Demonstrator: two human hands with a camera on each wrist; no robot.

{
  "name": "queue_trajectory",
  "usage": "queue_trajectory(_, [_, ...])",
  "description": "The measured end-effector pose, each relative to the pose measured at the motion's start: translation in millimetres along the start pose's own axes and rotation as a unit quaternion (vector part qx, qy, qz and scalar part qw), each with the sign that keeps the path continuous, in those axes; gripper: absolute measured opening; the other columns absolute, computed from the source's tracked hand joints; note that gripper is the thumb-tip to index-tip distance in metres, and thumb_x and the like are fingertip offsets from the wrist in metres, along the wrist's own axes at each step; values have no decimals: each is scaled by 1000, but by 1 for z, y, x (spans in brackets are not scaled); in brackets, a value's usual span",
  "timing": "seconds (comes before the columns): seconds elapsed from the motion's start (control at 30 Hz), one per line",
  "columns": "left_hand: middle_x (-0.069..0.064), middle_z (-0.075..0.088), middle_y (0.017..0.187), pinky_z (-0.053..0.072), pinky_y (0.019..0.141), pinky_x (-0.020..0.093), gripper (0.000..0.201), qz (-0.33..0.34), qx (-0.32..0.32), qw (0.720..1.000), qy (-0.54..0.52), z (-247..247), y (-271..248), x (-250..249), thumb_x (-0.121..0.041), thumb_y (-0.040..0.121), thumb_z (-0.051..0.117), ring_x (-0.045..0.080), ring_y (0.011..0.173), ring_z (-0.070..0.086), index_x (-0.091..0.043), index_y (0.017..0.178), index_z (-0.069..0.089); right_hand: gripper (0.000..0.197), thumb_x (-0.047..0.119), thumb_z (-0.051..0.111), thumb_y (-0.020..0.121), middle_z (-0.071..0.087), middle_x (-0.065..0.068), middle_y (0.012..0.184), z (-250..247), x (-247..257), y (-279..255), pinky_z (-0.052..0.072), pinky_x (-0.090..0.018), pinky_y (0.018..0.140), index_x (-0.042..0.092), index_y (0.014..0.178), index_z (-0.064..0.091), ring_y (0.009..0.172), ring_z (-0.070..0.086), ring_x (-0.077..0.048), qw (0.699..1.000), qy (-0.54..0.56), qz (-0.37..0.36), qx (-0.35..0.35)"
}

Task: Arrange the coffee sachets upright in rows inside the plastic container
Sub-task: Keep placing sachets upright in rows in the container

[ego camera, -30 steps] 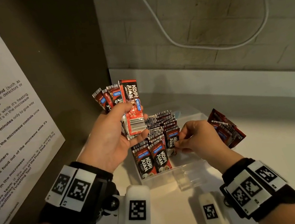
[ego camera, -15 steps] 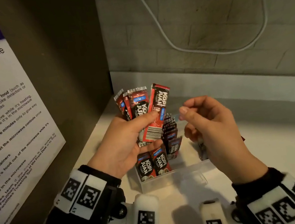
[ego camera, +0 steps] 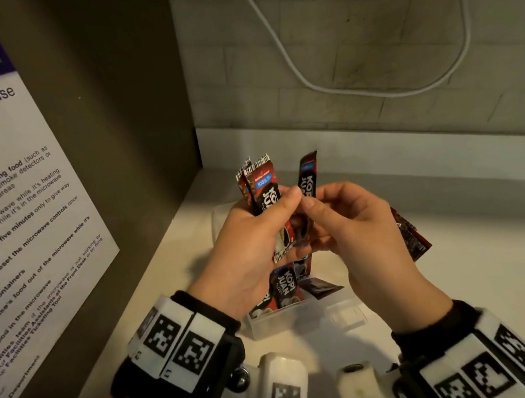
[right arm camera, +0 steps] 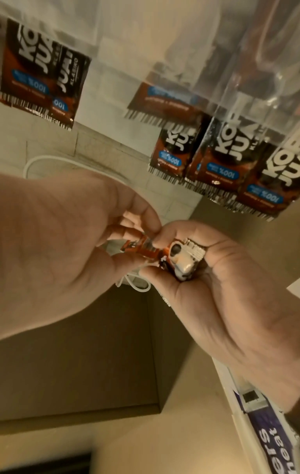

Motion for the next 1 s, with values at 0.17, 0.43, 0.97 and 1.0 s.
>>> queue_trajectory(0.17, [1,65,79,60,69,46,15,-17,-23,999,-19,-5,1,-6,-28,90,63,13,76,62,-17,79,64,16,-2,63,85,66,-14,78,-22,10,7,54,-30,54,14,81,61,65,66,-23,996,-57,-46,-47])
queue_trajectory(0.43, [-2,65,67,53,63,30,13,-4,-56,998,-38,-23,4,-12,-24,90,63,10,58,61,-13,82,62,24,-4,66,81,74,-5,79,-63,26,2,52,-24,59,19,87,70,69,69,-18,966,-214,-9,146])
queue_trajectory(0.97, [-2,64,67,53,62,28,13,-4,-60,998,-31,-24,2,-14,-23,91,62,10,59,61,-13,82,62,35,5,53,94,72,0,76,-43,-5,4,40,-25,57,31,117,60,62,62,-8,918,-286,106,256])
queue_trajectory(1.0, [-2,64,67,54,62,28,14,-4,-60,998,-30,-24,2,-14,-23,91,62,10,59,61,-13,82,62,34,5,52,95,70,1,71,-41,-5,5,39,-25,57,30,117,60,58,60,-6,925,-269,113,243])
Point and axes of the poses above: each hand's wrist, its own y-axis towards the middle knuckle, its own z-axis out of the palm, x = y × z, the point moved 3 cm from there along y, towards the middle knuckle
